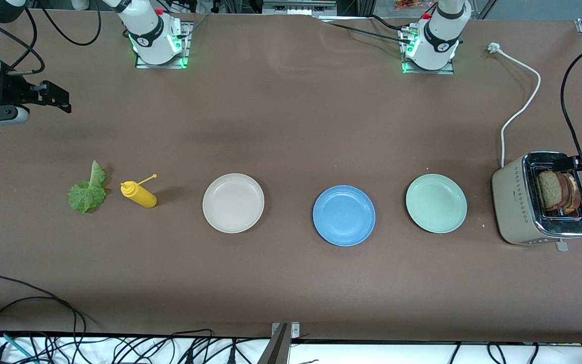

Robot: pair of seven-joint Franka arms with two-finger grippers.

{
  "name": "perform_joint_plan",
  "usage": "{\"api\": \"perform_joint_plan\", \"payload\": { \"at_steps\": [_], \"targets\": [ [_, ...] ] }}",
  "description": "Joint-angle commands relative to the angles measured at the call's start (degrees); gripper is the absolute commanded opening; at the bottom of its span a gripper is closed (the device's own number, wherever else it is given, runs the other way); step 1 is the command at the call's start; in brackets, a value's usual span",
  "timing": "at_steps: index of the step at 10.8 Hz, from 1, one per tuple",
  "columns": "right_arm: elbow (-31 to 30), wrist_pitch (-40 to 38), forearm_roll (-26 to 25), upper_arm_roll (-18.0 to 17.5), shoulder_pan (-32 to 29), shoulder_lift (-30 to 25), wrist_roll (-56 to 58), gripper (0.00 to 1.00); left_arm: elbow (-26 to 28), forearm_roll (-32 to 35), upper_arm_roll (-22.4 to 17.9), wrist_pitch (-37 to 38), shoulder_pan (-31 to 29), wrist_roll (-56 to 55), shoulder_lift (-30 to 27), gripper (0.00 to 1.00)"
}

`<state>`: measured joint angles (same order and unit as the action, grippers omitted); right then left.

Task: Make sandwich in blue plate with both arms
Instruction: 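Move the left gripper over the toaster toward the bread slices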

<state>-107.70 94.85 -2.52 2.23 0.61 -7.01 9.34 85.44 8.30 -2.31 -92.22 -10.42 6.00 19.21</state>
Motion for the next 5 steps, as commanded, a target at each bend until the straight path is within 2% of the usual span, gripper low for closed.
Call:
{"api": "perform_joint_plan", "payload": {
  "at_steps": [1,5],
  "targets": [
    [1.53,-1.34,0.76,0.24,0.09,0.60,0.60,1.00,-1.95,-1.10,0.21,-1.81,0.22,1.30,4.60,1.00],
    [1.53,-1.34,0.76,0.24,0.09,0.60,0.60,1.00,-1.95,-0.83,0.21,-3.67,0.14,1.73,5.84,1.00]
  ]
}}
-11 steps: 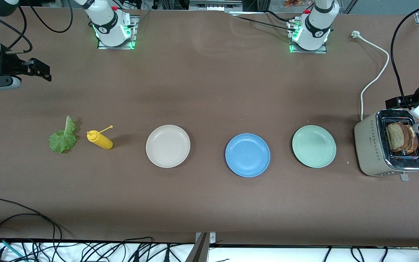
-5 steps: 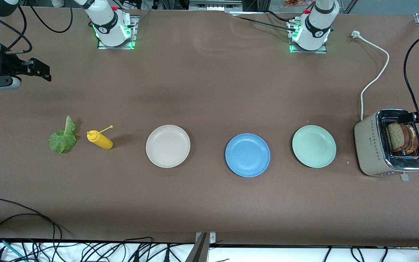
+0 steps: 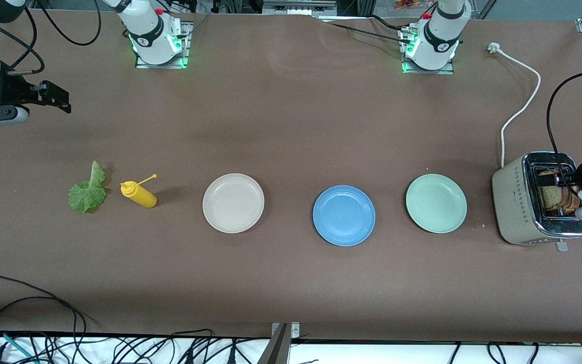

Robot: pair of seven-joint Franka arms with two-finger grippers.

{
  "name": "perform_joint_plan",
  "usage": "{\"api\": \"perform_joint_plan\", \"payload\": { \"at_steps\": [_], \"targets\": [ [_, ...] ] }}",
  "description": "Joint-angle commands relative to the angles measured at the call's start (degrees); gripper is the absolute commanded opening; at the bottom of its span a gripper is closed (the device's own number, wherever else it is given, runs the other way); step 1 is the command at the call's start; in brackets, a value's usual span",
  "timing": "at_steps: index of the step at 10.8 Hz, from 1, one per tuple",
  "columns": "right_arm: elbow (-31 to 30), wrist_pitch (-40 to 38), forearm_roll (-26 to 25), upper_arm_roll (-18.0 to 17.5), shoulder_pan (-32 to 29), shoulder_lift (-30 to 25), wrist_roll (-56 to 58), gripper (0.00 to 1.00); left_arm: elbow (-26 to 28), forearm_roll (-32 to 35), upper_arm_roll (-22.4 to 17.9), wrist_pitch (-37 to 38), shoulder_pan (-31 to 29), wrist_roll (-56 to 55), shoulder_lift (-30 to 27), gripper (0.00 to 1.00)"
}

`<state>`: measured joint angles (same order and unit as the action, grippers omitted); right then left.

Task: Make sandwich in blue plate with both arms
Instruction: 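Move the left gripper over the toaster toward the bread slices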

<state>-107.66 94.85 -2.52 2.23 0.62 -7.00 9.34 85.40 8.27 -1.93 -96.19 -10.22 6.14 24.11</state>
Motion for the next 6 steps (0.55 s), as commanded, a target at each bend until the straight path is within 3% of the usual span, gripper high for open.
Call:
{"api": "perform_joint_plan", "payload": {
  "at_steps": [1,6],
  "targets": [
    [1.49,-1.33,0.76,0.23,0.09,0.58,0.60,1.00,-1.91,-0.89,-0.18,0.21,-0.15,2.64,1.12,1.00],
    [1.49,-1.33,0.76,0.32,0.09,0.58,0.60,1.00,-1.82,-0.71,-0.26,-2.24,-1.38,3.62,3.49,1.00]
  ]
}}
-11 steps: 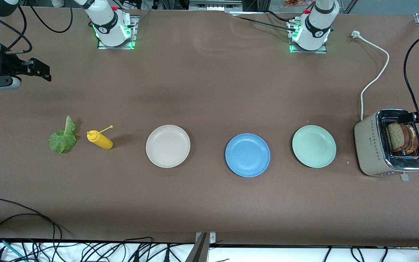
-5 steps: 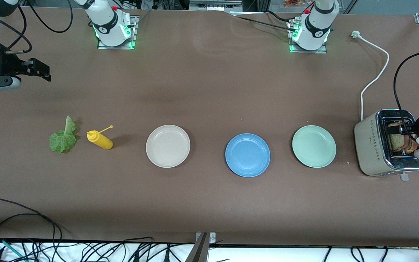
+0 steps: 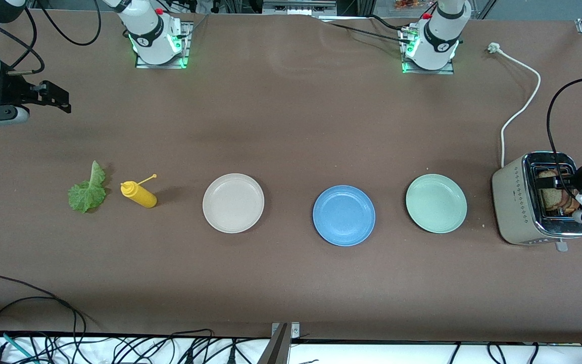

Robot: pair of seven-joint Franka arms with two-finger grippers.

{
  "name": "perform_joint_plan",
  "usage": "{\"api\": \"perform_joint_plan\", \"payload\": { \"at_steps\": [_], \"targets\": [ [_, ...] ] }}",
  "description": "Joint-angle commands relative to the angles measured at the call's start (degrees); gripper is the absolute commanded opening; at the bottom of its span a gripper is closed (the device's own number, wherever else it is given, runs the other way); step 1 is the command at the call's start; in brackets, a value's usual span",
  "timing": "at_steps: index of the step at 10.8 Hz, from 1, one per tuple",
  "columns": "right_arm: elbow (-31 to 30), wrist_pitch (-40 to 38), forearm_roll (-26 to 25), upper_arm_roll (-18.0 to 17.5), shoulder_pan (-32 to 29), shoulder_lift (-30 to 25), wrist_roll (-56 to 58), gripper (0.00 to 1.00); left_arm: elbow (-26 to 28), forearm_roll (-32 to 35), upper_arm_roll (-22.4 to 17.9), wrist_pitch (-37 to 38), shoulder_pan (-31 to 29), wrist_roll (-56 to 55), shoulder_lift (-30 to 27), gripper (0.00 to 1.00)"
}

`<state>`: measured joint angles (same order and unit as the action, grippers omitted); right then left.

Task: Make sandwich in blue plate with both arms
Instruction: 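Move the left gripper over the toaster toward the bread slices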

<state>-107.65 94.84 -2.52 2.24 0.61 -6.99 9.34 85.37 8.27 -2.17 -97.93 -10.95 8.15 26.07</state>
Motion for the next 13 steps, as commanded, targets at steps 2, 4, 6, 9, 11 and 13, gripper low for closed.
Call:
{"api": "perform_joint_plan", "payload": {
  "at_steps": [2,4,6,9,11,13],
  "targets": [
    [1.48,-1.33,0.76,0.22,0.09,0.58,0.59,1.00,-1.78,-0.89,0.06,-0.68,-1.18,1.70,1.88,1.00],
    [1.48,-1.33,0.76,0.22,0.09,0.58,0.59,1.00,-1.78,-1.06,0.06,-0.68,-1.27,4.05,1.97,0.86],
    [1.48,-1.33,0.76,0.22,0.09,0.58,0.59,1.00,-1.78,-0.98,0.06,-0.68,-1.27,4.33,1.97,0.66],
    [1.57,-1.33,0.76,0.22,0.09,0.58,0.59,1.00,-1.78,-0.89,0.06,-0.68,-1.27,4.33,1.97,0.40],
    [1.48,-1.33,0.76,0.22,0.09,0.58,0.59,1.00,-1.78,-0.80,0.06,-0.68,-1.27,4.60,1.97,0.10],
    [1.48,-1.33,0.76,0.22,0.09,0.58,0.59,1.00,-1.78,-0.80,0.06,-0.68,-1.27,4.60,1.97,0.00]
  ]
}}
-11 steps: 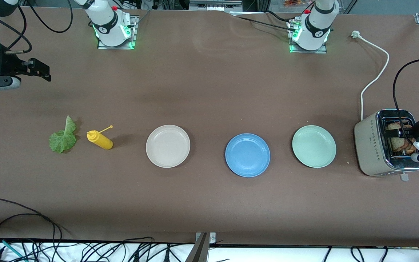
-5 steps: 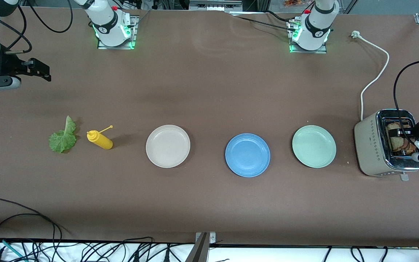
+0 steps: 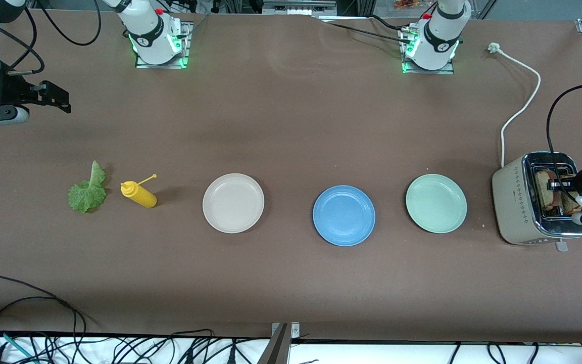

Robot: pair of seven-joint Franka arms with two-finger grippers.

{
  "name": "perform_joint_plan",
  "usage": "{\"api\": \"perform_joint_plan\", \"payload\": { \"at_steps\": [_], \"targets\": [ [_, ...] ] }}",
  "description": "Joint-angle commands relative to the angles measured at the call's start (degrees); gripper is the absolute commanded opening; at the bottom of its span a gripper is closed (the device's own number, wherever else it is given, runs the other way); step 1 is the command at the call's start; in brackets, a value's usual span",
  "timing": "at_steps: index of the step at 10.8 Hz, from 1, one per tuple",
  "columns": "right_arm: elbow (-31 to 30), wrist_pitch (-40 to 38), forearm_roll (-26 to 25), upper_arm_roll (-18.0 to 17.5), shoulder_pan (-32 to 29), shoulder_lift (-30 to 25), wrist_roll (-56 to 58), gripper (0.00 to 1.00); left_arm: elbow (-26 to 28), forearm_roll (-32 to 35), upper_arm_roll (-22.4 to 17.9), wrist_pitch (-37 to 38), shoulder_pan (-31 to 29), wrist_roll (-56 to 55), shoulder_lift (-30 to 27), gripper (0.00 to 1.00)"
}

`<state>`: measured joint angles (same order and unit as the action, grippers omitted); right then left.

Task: Make sandwich in blue plate with both arms
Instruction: 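Lower the left gripper and grasp the outer bread slice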

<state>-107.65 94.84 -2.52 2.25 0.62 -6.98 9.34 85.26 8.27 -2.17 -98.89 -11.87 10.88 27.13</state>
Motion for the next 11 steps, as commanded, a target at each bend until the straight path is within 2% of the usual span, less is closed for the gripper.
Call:
{"api": "perform_joint_plan", "payload": {
  "at_steps": [1,5,10,11],
  "targets": [
    [1.48,-1.32,0.76,0.21,0.09,0.57,0.59,1.00,-1.76,-0.80,0.06,0.27,-0.43,1.95,0.82,0.00],
    [1.48,-1.32,0.76,0.21,0.09,0.57,0.59,1.00,-1.85,-0.80,0.15,0.45,-0.26,2.21,0.30,0.00],
    [1.57,-1.32,0.76,0.30,0.09,0.57,0.59,1.00,-11.15,-0.71,0.94,8.61,0.97,6.07,0.12,0.00],
    [1.48,-1.32,0.76,0.30,0.09,0.57,0.59,1.00,-11.51,-0.71,0.76,8.80,0.89,7.73,-0.23,0.00]
  ]
}}
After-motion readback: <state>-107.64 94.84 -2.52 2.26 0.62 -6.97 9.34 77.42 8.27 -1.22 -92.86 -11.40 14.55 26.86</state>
